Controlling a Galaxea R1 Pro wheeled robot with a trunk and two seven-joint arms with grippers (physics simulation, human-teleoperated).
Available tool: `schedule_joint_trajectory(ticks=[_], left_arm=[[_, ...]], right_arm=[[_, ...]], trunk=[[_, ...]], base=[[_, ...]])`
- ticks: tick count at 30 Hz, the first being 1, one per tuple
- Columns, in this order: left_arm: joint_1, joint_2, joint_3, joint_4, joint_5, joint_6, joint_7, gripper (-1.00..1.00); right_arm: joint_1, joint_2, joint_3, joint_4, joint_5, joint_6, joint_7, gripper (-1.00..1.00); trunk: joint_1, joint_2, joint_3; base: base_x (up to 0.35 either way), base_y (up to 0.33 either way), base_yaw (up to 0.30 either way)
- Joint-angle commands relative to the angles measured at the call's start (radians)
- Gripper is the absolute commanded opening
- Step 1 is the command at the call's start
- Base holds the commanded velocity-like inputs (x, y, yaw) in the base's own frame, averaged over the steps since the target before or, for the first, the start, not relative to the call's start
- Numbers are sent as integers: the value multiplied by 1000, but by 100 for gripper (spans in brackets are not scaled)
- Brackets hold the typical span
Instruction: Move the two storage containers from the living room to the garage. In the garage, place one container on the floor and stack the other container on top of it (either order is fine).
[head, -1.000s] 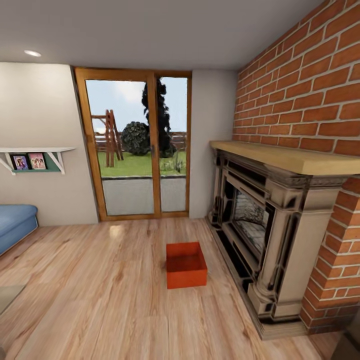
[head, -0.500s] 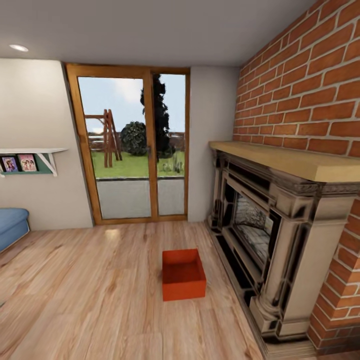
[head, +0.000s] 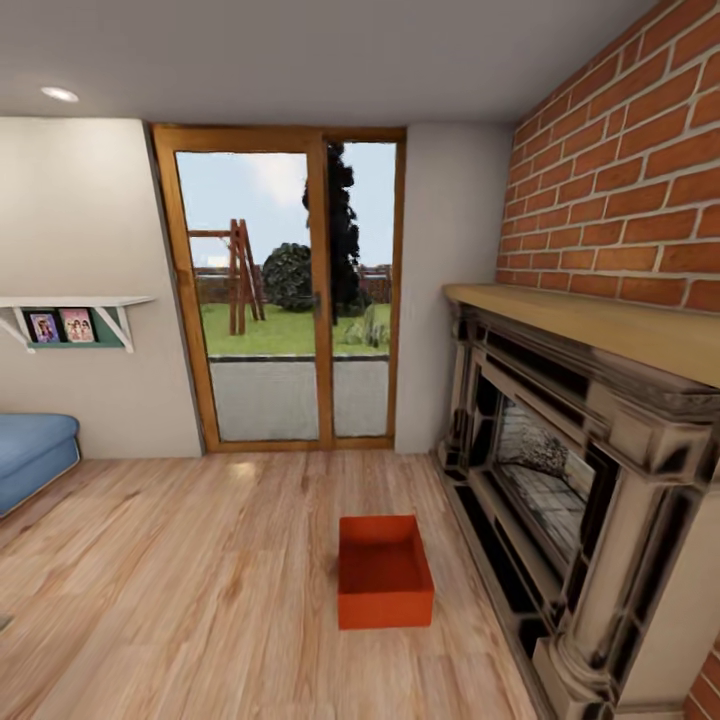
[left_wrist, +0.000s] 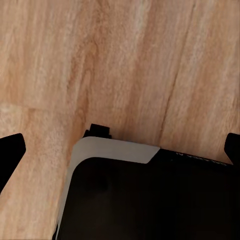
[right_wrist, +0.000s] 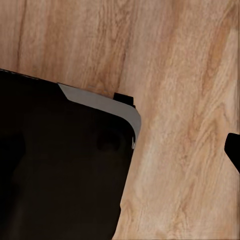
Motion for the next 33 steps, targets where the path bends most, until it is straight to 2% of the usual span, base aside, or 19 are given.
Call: schedule_joint_trajectory(ticks=[1, 24, 33], left_arm=[[-1, 0, -7, 1, 9, -3, -3, 100], [-1, 1, -7, 1, 9, -3, -3, 100], [-1, 1, -7, 1, 9, -4, -3, 100]], right_arm=[[-1, 0, 2, 3, 4, -7, 2, 100], [-1, 4, -1, 3, 0, -6, 2, 100], [-1, 4, 0, 3, 0, -6, 3, 100]], trunk=[[1, -1, -1], [1, -1, -1], [1, -1, -1]], base=[[322, 0, 36], [322, 0, 4], [321, -88, 0]])
